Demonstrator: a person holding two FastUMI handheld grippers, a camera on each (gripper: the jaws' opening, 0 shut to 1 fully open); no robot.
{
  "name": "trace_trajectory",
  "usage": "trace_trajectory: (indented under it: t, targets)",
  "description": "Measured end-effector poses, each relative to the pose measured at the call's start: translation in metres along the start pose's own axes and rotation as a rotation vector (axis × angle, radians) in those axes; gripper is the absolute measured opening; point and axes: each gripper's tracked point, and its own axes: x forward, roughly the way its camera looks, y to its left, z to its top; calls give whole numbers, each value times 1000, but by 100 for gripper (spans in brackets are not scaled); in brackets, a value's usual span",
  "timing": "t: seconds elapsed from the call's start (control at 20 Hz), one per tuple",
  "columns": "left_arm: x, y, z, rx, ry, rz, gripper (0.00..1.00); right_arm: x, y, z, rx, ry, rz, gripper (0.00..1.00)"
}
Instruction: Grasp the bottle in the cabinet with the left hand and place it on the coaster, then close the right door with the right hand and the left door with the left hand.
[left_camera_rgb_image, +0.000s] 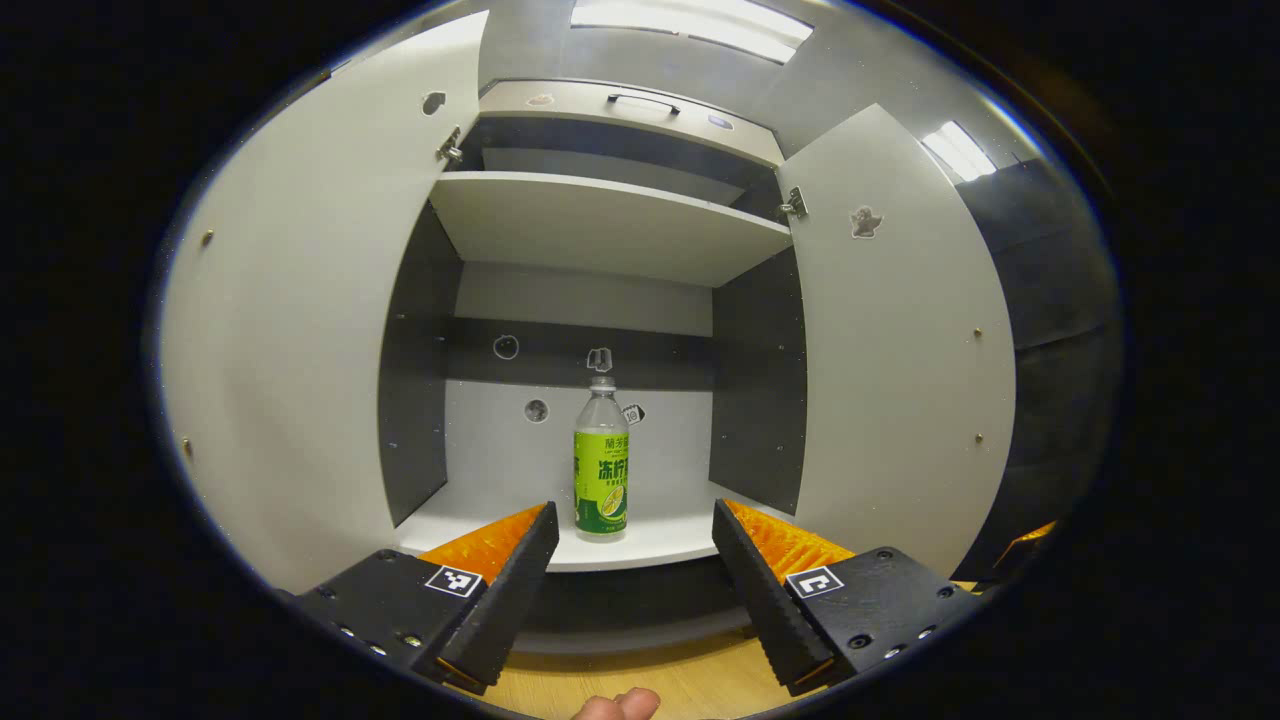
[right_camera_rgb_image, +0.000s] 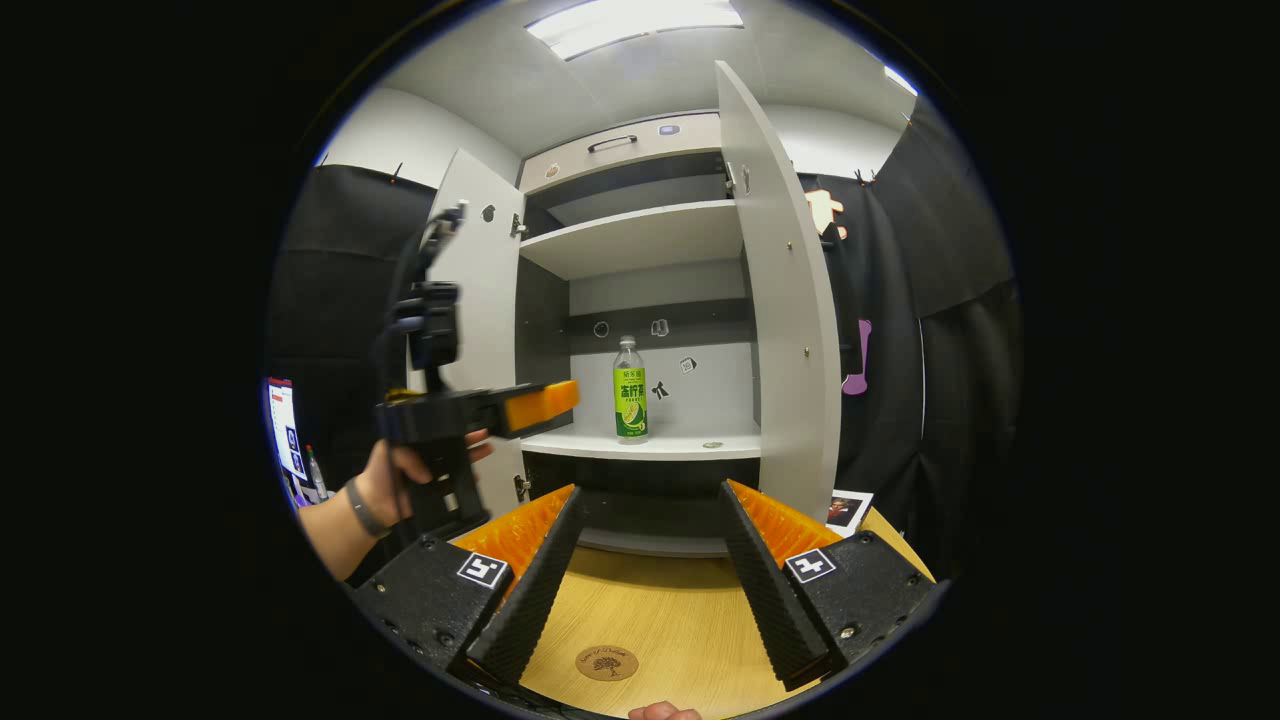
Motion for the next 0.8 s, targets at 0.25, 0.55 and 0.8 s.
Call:
trace_trajectory:
  t: [0.25, 0.55, 0.8]
  targets:
    - [81, 18, -14, -4, 13, 3, 94, 0, -13, -7, -17, 40, -50, 83]
    - [150, 43, -35, -3, 54, 49, 94, 6, -26, -6, -9, 41, -87, 83]
    - [181, 49, -43, 3, 72, 58, 95, 15, -37, -5, -10, 50, -114, 83]
